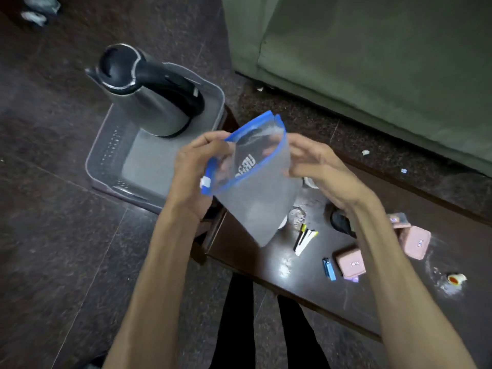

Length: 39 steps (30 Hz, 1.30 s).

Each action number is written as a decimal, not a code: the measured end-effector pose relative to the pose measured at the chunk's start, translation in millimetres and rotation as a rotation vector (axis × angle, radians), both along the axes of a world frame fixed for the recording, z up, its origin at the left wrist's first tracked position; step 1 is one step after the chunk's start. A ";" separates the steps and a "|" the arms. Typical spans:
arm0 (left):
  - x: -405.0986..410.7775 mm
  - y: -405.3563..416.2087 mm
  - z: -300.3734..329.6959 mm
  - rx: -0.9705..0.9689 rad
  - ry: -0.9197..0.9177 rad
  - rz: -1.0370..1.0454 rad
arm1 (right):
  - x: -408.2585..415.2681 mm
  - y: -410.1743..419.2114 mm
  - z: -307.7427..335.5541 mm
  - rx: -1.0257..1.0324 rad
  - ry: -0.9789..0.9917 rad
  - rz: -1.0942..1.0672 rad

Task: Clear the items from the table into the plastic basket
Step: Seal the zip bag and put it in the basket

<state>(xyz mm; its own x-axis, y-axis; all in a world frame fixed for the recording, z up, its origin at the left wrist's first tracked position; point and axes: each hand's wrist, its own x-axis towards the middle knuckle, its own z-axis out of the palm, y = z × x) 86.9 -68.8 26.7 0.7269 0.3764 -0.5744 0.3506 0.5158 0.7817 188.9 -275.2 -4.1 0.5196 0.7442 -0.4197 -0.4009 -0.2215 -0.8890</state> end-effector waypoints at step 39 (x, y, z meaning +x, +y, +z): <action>-130.2 212.1 -48.7 0.589 0.385 -0.328 | -39.7 194.6 -36.9 -0.362 -0.636 0.176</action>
<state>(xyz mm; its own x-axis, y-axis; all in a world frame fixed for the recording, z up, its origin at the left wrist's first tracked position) -43.3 143.4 -22.0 0.6436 0.4983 -0.5809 0.7161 -0.1241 0.6869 149.2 -80.6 -41.0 0.6300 0.7110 -0.3123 0.2341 -0.5574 -0.7966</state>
